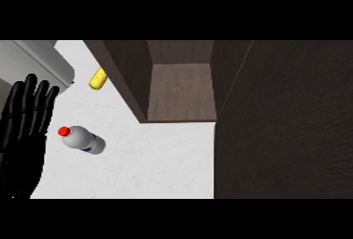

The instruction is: Pick up the bottled water, place it into the cabinet and close the cabinet

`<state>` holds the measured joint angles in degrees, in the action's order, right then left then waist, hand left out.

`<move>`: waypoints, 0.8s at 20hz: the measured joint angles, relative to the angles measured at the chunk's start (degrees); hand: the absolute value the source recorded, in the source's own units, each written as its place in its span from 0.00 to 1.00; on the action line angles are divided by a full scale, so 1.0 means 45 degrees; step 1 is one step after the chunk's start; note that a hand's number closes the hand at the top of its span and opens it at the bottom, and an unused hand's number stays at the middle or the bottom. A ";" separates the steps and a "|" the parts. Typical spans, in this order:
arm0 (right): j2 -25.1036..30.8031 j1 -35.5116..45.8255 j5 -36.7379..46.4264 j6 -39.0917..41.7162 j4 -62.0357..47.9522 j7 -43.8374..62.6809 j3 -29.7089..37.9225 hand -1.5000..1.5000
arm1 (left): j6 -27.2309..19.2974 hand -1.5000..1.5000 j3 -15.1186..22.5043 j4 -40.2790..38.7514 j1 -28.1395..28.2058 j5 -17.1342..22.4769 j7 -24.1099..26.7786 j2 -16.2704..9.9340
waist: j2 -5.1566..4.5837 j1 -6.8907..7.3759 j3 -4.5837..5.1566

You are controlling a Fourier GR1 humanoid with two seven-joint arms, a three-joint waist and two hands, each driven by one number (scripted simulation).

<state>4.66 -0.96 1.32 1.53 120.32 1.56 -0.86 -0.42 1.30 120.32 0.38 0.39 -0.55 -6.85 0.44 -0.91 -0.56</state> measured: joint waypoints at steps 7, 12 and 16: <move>0.0109 -0.1877 -0.0414 0.0666 0.1211 0.0229 -0.0125 0.00 | 0.0841 0.00 -0.1668 0.0657 0.0804 0.2066 -0.0192 -0.0430 | -0.0049 0.0175 0.0105; 0.0245 -0.3422 -0.1994 0.1552 0.2706 0.1135 -0.0509 0.00 | 0.0925 0.00 -0.2382 0.1315 0.2073 0.4287 -0.1440 -0.0082 | -0.0022 0.0208 0.0124; 0.0263 -0.4611 -0.2580 0.1939 0.3864 0.1477 -0.0624 0.00 | 0.1082 0.00 -0.2751 0.2218 0.3063 0.5239 -0.1995 0.0107 | -0.0037 0.0200 0.0125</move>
<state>5.84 -21.71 -10.29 10.26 137.71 8.20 -3.67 4.45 -11.08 130.30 14.16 23.96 -9.52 -6.37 0.27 -0.01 0.00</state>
